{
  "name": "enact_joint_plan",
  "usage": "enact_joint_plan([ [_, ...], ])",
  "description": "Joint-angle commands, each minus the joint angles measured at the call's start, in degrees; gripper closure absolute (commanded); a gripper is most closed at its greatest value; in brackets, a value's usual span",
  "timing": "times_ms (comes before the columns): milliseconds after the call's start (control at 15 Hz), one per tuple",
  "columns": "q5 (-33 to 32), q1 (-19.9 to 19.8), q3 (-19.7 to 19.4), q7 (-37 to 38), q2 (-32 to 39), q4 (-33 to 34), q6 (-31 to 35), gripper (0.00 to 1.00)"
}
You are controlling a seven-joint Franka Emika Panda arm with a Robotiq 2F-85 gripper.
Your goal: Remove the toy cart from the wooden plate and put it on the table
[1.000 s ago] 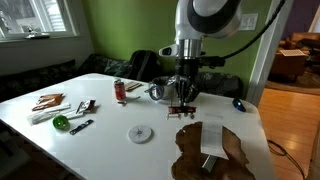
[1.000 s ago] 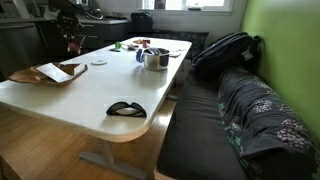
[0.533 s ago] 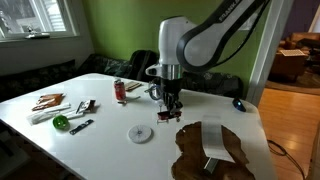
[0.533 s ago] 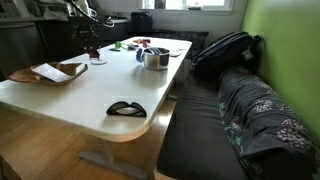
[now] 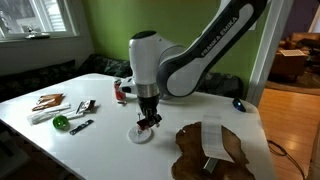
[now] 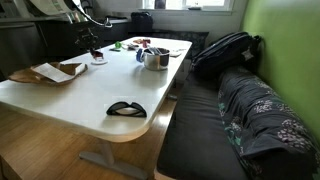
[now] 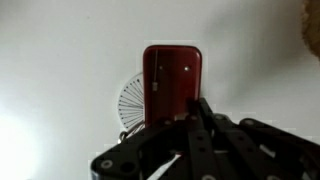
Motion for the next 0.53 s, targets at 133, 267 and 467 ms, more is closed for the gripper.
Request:
enact_joint_plan([
  [133,-5.48,3.25,-1.64,2.14,3.79,6.47,-4.76,0.99],
  [267,-6.42,3.55,-2.0,2.3,4.56,7.51,-5.56,0.99],
  [467,-6.36,3.14,-1.76,1.81,6.06,8.7,-5.55,0.99],
])
